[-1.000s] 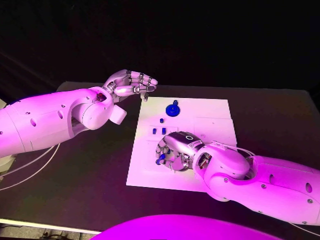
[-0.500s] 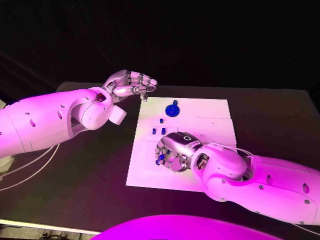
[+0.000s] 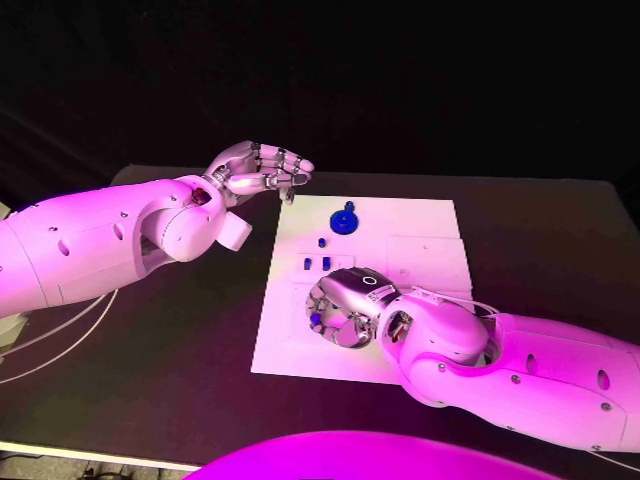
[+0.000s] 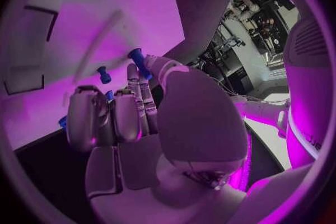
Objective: Assemble the parts on the task board
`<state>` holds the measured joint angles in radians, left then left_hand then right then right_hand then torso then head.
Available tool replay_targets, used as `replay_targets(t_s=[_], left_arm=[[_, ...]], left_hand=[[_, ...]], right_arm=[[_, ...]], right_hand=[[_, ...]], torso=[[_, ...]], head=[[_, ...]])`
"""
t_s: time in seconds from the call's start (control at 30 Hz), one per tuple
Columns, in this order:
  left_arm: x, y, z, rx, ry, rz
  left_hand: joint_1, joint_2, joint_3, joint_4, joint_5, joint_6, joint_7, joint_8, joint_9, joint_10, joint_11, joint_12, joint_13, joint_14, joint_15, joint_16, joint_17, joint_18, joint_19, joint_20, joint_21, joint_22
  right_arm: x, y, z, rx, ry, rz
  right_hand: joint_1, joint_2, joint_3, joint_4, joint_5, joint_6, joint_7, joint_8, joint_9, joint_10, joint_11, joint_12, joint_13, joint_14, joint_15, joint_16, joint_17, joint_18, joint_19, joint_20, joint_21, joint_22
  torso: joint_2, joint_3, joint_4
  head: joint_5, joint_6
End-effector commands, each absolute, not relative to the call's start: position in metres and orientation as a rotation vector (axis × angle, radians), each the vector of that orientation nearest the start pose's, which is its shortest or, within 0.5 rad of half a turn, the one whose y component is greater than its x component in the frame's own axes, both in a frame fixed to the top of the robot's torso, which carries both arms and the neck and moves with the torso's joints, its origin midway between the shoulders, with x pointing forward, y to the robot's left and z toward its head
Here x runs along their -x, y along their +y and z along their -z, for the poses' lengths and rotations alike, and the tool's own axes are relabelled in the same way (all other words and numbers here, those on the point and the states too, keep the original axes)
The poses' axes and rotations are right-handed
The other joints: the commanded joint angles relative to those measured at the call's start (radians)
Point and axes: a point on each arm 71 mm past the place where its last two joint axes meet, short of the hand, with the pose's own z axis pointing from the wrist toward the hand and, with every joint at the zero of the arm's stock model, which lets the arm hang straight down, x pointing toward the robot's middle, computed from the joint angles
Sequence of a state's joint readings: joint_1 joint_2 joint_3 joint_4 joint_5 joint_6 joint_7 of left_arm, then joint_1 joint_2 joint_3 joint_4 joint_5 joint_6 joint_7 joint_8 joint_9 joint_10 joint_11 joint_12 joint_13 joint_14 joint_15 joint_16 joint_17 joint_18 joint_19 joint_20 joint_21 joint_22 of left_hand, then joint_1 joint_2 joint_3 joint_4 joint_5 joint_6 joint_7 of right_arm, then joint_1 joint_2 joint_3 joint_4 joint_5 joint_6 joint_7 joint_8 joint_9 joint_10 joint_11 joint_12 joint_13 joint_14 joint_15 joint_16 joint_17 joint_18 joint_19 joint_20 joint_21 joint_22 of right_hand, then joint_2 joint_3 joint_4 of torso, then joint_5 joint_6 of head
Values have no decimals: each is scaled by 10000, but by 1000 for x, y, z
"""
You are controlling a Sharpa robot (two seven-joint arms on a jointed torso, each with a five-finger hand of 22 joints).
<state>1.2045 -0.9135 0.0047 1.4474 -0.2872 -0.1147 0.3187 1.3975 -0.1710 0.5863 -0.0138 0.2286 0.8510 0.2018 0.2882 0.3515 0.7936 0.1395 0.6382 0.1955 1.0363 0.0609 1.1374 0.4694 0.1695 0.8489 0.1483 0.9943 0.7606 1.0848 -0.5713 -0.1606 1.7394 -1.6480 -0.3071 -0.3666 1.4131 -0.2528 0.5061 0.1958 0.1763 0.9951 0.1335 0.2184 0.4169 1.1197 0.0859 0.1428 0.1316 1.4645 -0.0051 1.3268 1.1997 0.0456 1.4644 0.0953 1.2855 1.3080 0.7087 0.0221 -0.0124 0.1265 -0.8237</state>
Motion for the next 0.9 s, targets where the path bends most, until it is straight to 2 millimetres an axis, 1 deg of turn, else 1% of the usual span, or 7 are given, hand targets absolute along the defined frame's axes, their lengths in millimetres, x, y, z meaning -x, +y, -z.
replay_targets(t_s=[0.03, 0.3, 0.53, 0.73, 0.83, 0.87, 0.9], left_arm=[[-501, 251, 164, 8048, 15729, 15012], [-501, 251, 165, 8050, 15761, 15016], [-501, 252, 165, 8055, 15771, 15003], [-501, 253, 165, 8060, 15772, 14992], [-501, 253, 165, 8065, 15770, 14982], [-501, 253, 165, 8066, 15769, 14978], [-500, 254, 165, 8070, 15768, 14968]], left_hand=[[27, 87, -47, -21, 32, -45, -15, 42, 13, -52, -2, 35, -15, -50, -4, 35, 17, 157, -43, 59, -41, -13], [6, 98, -59, -38, 30, -48, -16, 75, 16, -69, 0, 61, -29, -67, -1, 53, 17, 156, -53, 62, -36, -10], [6, 98, -59, -38, 30, -48, -16, 75, 16, -69, 0, 61, -29, -67, -1, 53, 17, 156, -53, 62, -36, -10], [6, 98, -59, -38, 30, -48, -16, 75, 16, -69, 0, 61, -29, -67, -1, 53, 17, 156, -53, 62, -36, -10], [6, 98, -59, -38, 30, -48, -16, 75, 16, -69, 0, 61, -29, -67, -1, 53, 17, 156, -53, 62, -36, -10], [6, 98, -59, -38, 30, -48, -16, 75, 16, -69, 0, 61, -29, -67, -1, 53, 17, 156, -53, 62, -36, -10], [6, 98, -59, -38, 30, -48, -16, 75, 16, -69, 0, 61, -29, -67, -1, 53, 17, 156, -53, 62, -36, -10]], right_arm=[[-366, -26, 240, 4201, 17663, -8479], [-365, -28, 237, 3831, 17215, -8817], [-362, -38, 232, 3484, 16870, -9311], [-362, -59, 222, 2837, 16648, -9867], [-369, -79, 213, 1779, 16729, -10265], [-372, -88, 209, 1233, 16762, -10391], [-378, -101, 204, 351, 16700, -10577]], right_hand=[[-3, -78, -11, 30, -39, -74, -1, -79, -20, -142, 8, -54, -13, 247, 94, -71, -50, 101, 5, 72, -106, 1866], [110, -107, -430, -21, -76, -221, 10, -307, -103, -1152, 201, -78, -99, -10, 270, -383, -493, 253, -335, 240, -963, 1648], [1361, 273, -4145, 992, -112, -851, -327, -1087, -508, -2773, 548, 370, -482, -356, 570, -567, -930, 474, -798, 531, -2350, 1281], [1281, 53, -4690, 1019, -514, -1485, -525, -1454, -711, -3125, 614, 595, -577, -401, 630, -551, -1002, 506, -832, 597, -2571, 1213], [1428, 484, -4252, 977, -529, -1447, -297, -1424, -761, -2523, 419, 1126, -515, -254, 471, -418, -871, 463, -647, 482, -2268, 1290], [1423, 592, -4139, 964, -512, -1387, -96, -1392, -774, -2239, 323, 1340, -495, -190, 393, -378, -818, 442, -579, 417, -2156, 1321], [1224, 824, -4000, 955, -503, -1189, 406, -1252, -782, -1592, 202, 1687, -442, -170, 273, -485, -949, 442, -548, 291, -2188, 1316]], torso=[[2, 7, -6], [6, 16, -4], [-2, 15, -16], [-9, 13, -22], [-12, 13, -22], [-18, 14, -29], [-22, 13, -38]], head=[[-5, 0], [-29, 30], [-75, 78], [-133, 118], [-197, 172], [-235, 179], [-308, 190]])
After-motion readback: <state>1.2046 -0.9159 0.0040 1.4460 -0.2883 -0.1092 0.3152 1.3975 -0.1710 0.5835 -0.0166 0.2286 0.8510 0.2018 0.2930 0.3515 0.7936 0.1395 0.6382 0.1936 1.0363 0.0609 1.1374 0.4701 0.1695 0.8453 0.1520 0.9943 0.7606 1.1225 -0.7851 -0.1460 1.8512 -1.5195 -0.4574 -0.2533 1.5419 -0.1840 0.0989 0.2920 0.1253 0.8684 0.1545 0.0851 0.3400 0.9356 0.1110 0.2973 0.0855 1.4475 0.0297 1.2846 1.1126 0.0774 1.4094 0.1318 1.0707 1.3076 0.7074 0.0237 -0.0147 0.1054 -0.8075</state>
